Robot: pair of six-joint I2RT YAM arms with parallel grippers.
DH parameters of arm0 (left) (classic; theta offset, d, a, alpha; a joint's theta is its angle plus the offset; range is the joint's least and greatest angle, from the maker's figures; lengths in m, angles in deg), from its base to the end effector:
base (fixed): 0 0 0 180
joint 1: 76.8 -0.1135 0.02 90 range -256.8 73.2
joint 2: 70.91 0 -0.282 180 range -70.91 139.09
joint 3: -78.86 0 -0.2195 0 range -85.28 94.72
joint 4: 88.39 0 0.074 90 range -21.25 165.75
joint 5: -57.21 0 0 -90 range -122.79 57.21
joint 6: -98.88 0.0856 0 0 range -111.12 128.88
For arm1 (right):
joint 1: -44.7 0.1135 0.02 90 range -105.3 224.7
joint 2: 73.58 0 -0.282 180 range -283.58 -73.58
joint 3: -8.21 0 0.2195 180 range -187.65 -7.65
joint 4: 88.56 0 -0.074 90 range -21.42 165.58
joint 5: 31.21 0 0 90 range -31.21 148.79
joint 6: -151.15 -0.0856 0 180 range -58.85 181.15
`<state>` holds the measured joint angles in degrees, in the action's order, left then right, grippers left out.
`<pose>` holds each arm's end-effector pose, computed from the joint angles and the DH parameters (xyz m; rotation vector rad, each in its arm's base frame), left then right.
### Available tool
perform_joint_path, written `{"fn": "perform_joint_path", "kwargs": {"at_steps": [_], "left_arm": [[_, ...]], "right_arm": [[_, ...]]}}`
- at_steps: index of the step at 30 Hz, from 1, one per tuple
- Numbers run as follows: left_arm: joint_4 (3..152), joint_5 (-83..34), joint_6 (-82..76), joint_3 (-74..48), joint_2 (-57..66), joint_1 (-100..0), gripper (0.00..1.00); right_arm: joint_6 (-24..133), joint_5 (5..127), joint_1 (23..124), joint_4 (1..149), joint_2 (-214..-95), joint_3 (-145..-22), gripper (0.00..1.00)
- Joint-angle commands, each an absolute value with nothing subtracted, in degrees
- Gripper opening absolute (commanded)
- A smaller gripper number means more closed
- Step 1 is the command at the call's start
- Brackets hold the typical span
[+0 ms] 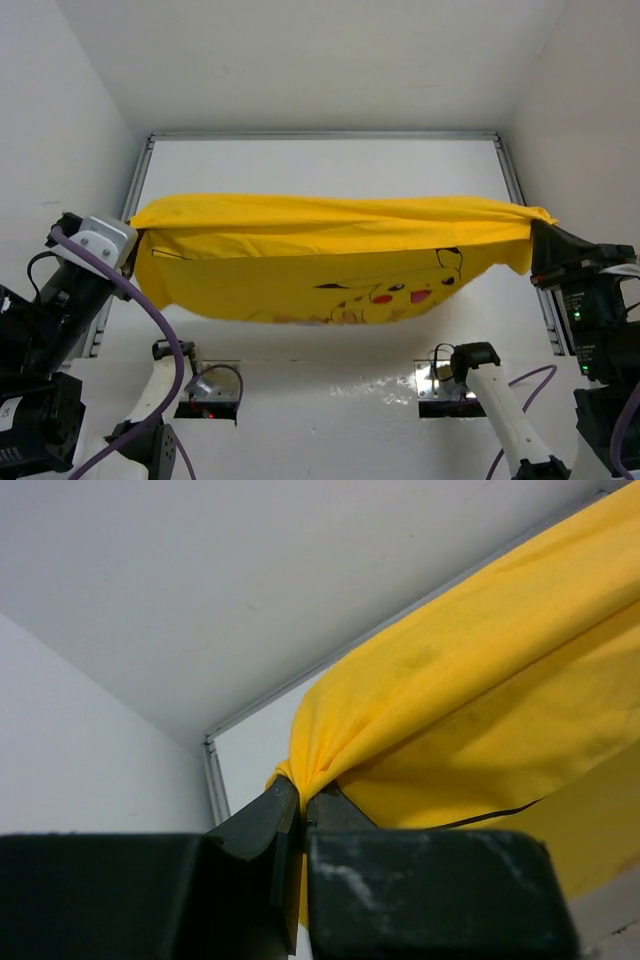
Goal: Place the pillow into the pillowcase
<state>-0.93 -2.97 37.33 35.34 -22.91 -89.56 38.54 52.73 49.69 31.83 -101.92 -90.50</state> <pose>-0.0052 -0.0448 0.5320 0.6061 1.5171 0.1246 0.0026 -0.0088 0.4838 0.3005 1.3590 0.3288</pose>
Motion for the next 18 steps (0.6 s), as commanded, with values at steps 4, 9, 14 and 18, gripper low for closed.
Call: {"fn": "perform_joint_path", "kwargs": {"at_steps": [4, 9, 14, 18], "left_arm": [[9.8, 5.1, 34.7, 25.5, -18.0, -90.4, 0.00], [27.3, 11.8, 29.3, 4.5, -7.9, -90.1, 0.00], [43.0, 4.6, 26.3, -1.7, 5.8, -82.6, 0.05], [48.2, -11.7, 20.1, 12.6, 31.2, -76.2, 0.69]], "right_arm": [[42.3, 42.4, 49.0, 39.3, -103.5, -85.1, 0.00], [41.6, 39.3, 49.0, 43.8, -117.3, -76.9, 0.00], [41.3, 33.0, 49.0, 59.5, -135.7, -70.7, 0.00], [44.0, 23.8, 49.0, 57.8, -164.7, -91.3, 0.74]]}}
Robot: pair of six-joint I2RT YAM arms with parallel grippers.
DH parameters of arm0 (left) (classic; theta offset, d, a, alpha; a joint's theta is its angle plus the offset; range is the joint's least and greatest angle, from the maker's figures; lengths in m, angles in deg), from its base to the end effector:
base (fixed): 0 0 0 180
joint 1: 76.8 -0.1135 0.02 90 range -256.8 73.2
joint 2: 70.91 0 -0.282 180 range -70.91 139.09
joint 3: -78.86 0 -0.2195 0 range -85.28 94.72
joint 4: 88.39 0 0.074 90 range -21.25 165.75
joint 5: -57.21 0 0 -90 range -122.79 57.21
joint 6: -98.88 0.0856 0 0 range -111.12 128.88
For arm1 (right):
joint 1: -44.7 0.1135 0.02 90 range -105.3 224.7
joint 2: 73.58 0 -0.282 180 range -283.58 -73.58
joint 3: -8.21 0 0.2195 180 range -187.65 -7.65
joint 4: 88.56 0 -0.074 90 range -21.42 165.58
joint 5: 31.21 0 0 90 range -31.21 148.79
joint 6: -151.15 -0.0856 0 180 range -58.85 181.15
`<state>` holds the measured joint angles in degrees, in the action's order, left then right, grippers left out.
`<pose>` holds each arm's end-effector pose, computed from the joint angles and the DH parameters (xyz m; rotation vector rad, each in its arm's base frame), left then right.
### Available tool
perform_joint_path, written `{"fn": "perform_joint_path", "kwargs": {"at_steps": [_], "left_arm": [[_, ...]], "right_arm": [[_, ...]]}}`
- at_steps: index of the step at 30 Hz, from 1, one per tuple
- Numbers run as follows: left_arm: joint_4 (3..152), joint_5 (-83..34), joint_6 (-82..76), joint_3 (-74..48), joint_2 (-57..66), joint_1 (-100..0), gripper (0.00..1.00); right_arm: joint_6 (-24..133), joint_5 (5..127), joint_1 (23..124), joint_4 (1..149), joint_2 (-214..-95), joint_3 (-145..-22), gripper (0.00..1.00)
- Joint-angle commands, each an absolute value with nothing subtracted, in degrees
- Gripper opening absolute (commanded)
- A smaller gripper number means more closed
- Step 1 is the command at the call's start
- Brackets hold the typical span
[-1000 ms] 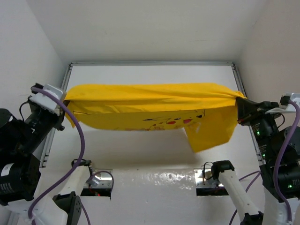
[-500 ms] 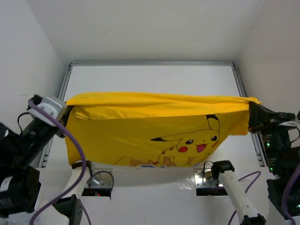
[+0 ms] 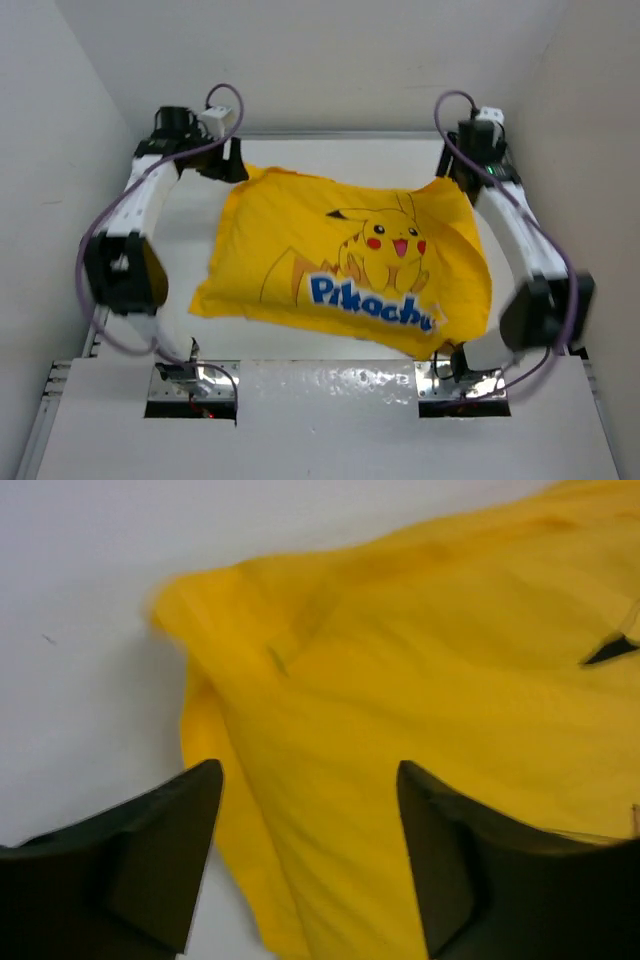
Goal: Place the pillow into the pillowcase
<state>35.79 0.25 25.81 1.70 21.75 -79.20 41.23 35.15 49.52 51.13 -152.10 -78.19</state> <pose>0.3527 -0.0319 0.3298 0.5531 2.1925 -0.5027 0.3117 -0.0082 0.3382 0.5093 2.0263 -0.1800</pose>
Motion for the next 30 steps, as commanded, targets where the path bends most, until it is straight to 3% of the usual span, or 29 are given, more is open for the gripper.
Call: {"fn": "perform_joint_path", "kwargs": {"at_steps": [1, 2, 3, 5, 7, 11, 19, 22, 30], "left_arm": [[45.1, -13.6, 16.2, 19.9, 37.5, -76.8, 0.72], [34.9, -12.8, 15.3, 37.1, 48.9, -79.9, 0.75], [30.3, -11.2, 13.6, 44.8, 53.1, -81.4, 0.99], [25.7, -9.5, 12.5, 54.0, 57.7, -84.3, 1.00], [32.5, -11.2, 11.8, 48.9, 54.3, -85.0, 1.00], [43.8, -13.1, 13.0, 26.4, 38.6, -84.3, 1.00], [39.5, -16.1, 17.8, 22.1, 30.8, -84.1, 1.00], [38.3, -19.2, 20.3, 14.6, 25.1, -84.1, 1.00], [40.2, -24.3, 28.1, -13.1, 8.8, -85.2, 1.00]], "right_arm": [[43.9, 19.3, 49.1, 47.8, -171.0, -98.0, 0.80], [44.2, 17.3, 50.0, 42.5, -180.7, -109.8, 0.84], [44.7, 12.7, 50.8, 37.8, -183.3, -113.2, 0.86], [48.6, 10.6, 53.2, 40.8, -181.3, -108.6, 0.89], [49.4, 13.4, 53.8, 50.5, -175.6, -96.5, 0.91], [47.7, 17.5, 53.8, 55.5, -164.0, -87.1, 0.97], [45.9, 25.3, 53.7, 49.7, -153.2, -82.7, 0.99], [44.7, 27.8, 53.7, 48.2, -146.5, -78.0, 0.99], [23.7, 16.5, 53.8, 41.7, -125.3, -60.1, 0.99]]}}
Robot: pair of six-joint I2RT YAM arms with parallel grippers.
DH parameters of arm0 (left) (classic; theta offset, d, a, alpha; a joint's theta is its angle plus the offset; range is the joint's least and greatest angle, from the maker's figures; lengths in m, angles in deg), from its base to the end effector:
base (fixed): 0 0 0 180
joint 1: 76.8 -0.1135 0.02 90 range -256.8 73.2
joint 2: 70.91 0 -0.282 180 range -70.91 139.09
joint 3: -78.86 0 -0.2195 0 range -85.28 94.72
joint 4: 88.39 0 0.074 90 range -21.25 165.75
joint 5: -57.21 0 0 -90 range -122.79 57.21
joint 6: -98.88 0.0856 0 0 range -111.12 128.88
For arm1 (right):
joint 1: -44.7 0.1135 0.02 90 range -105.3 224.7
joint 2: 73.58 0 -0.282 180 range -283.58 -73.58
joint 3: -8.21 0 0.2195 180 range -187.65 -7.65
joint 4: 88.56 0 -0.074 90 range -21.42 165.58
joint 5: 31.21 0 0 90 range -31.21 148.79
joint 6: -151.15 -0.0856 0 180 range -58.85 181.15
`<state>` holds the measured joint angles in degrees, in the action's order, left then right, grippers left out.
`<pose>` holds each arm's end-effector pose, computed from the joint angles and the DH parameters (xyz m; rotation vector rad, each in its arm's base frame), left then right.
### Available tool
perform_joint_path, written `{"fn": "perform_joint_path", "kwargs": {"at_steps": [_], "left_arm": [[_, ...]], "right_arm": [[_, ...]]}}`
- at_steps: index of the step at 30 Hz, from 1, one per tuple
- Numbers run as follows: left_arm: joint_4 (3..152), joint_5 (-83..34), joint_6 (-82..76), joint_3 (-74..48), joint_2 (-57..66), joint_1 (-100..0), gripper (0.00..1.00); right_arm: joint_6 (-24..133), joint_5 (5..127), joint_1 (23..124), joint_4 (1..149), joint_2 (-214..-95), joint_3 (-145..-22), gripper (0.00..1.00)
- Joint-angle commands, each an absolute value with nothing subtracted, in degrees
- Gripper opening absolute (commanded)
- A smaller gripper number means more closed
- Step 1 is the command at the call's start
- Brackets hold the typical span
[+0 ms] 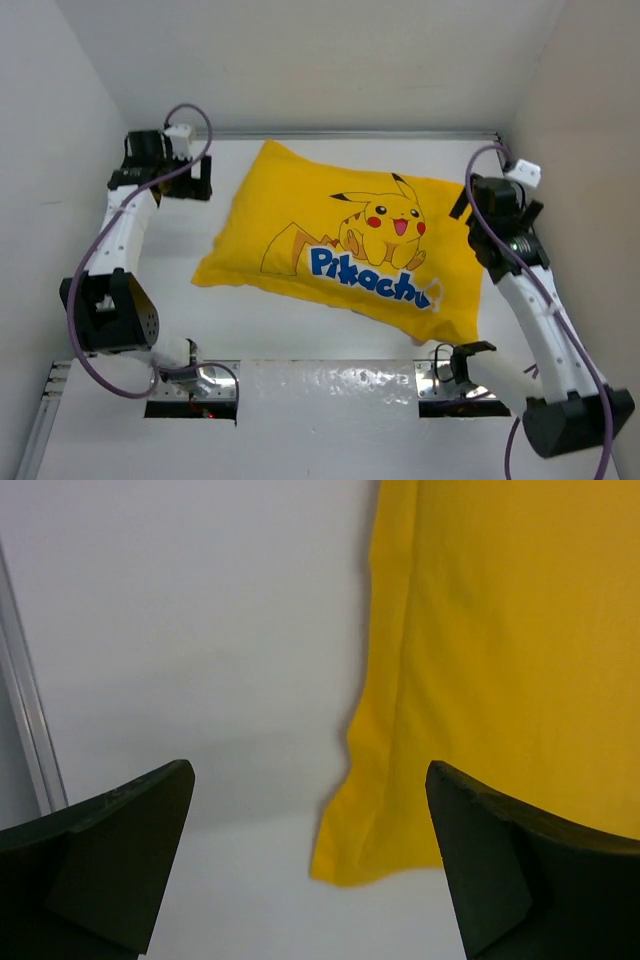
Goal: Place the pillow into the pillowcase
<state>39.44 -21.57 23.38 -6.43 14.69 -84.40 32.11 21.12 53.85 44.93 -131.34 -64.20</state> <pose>0.3298 0.0272 0.3216 0.2366 2.2926 -0.0304 0.2081 -0.0195 0.3327 0.7109 1.8830 -0.2778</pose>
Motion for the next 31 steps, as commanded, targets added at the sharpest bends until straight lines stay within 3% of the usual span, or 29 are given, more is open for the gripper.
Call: {"fn": "perform_joint_path", "kwargs": {"at_steps": [1, 9, 13, 18, 21, 31], "left_arm": [[40.7, -25.1, 28.9, -18.7, 5.5, -85.2, 1.00], [50.2, -34.4, 30.9, -44.3, -7.3, -85.8, 1.00], [55.0, -40.4, 29.8, -49.1, -9.0, -85.9, 1.00], [61.2, -39.7, 30.7, -55.5, -7.5, -85.9, 1.00], [59.2, -34.3, 33.4, -54.1, -5.5, -85.2, 1.00], [59.4, -35.3, 33.0, -54.1, -5.5, -84.9, 1.00]], "right_arm": [[22.1, 16.2, 53.8, 41.3, -122.9, -56.0, 0.99], [13.4, 24.9, 53.7, 39.0, -105.4, -40.7, 0.99], [10.4, 27.3, 53.8, 37.4, -102.1, -37.2, 0.99], [9.0, 27.4, 53.8, 36.3, -97.8, -33.0, 0.99], [7.9, 27.6, 53.8, 35.7, -95.6, -32.5, 0.99], [7.7, 27.4, 53.7, 36.9, -91.9, -30.9, 0.99]]}}
